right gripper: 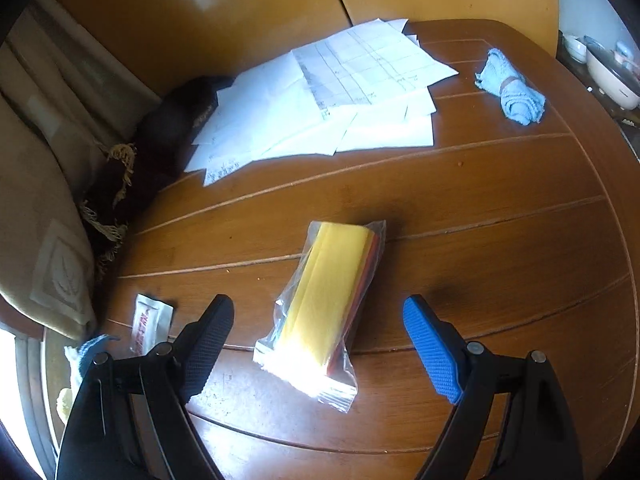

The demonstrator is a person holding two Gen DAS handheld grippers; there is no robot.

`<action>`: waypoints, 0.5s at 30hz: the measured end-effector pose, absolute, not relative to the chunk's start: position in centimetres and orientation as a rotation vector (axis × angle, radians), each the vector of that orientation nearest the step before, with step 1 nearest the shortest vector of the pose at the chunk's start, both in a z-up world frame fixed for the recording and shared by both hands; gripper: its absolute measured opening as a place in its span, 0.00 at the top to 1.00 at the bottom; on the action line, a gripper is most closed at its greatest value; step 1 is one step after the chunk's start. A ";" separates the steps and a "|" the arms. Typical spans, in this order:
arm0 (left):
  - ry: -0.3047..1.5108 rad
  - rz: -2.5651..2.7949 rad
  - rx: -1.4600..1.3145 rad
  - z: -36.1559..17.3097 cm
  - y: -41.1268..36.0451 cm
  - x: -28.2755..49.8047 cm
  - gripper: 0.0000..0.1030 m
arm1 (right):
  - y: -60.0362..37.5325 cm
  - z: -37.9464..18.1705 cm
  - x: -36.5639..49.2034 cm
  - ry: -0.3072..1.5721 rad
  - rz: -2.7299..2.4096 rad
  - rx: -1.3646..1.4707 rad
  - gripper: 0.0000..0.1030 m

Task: Organize soft objects
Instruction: 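Move both grippers back while the right grasps the yellow bar in clear bag, then grasp the white red-print pouch with the left gripper while the right holds the yellow bar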

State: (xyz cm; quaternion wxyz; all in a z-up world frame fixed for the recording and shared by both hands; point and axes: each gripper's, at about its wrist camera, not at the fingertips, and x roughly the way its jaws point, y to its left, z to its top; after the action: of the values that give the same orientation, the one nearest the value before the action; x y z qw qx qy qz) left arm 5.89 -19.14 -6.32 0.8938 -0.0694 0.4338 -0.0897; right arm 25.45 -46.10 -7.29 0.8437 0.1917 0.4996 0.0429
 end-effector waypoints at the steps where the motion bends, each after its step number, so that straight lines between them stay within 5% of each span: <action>1: 0.900 -0.184 -0.146 -6.3 -19.0 5.9 0.37 | -45.9 -7.4 25.4 1.054 0.080 0.385 0.23; 8: 0.933 -0.195 -0.259 -5.0 -18.3 5.7 0.36 | -46.2 -7.9 25.2 1.079 0.049 0.382 0.67; 15: 0.863 -0.155 -0.184 0.0 -20.1 8.3 0.15 | -48.3 -7.8 18.1 1.100 0.156 0.476 0.69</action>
State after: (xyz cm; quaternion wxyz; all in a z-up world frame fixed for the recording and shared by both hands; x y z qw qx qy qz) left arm 8.27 -20.13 0.04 0.9014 -0.0889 0.4171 -0.0751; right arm 18.09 -48.30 -7.79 0.8229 0.2236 0.5171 0.0734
